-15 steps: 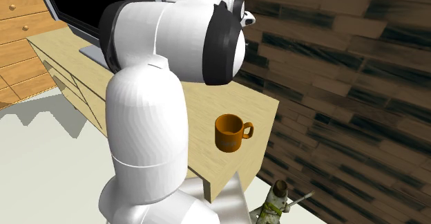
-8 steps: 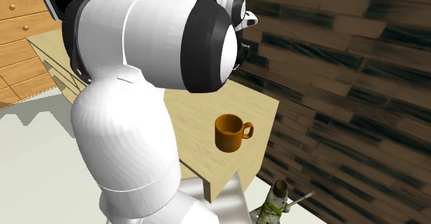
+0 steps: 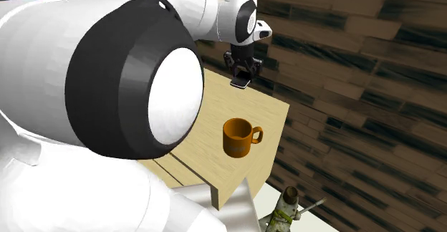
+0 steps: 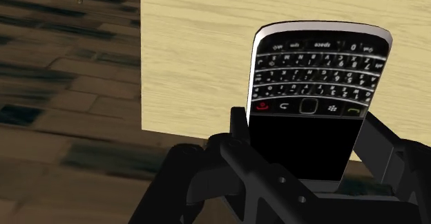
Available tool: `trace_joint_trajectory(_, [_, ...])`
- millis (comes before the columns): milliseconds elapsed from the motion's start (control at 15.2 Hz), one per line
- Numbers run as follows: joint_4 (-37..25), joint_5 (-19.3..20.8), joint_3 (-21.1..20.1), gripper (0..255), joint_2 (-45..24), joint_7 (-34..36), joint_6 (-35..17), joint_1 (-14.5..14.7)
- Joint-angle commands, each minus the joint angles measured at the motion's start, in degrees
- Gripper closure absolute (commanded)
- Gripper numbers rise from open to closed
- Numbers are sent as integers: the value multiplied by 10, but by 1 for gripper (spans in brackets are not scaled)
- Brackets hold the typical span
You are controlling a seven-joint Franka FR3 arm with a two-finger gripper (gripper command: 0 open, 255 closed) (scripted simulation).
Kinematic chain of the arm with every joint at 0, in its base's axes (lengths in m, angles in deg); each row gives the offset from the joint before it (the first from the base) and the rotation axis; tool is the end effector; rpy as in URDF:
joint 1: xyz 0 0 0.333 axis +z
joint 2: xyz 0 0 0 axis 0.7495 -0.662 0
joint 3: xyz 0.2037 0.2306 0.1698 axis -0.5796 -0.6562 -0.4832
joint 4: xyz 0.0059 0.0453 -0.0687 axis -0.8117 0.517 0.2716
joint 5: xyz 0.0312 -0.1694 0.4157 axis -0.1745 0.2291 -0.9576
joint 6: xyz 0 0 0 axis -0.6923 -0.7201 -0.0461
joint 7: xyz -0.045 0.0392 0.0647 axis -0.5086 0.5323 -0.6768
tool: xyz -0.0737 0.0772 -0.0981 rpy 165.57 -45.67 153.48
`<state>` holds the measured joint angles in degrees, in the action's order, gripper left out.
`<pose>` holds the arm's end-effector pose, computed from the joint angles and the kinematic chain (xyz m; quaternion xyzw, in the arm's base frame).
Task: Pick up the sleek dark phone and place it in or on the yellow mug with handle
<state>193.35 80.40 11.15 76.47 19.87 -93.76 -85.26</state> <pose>0.4726 -0.2689 0.4771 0.9363 -0.3346 0.0998 0.0386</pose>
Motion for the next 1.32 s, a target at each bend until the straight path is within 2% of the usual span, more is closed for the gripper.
trace_joint_trajectory(0, [45, -6, 8, 255, 46, -13, 0, -1])
trace_joint_trajectory(396, [157, -10, 40, 255, 184, -53, 25, -6])
trace_joint_trajectory(726, [239, 1, 72, 255, 314, -89, 73, -18])
trace_joint_trajectory(1254, [296, 1, 72, 255, 304, -88, 6, -18])
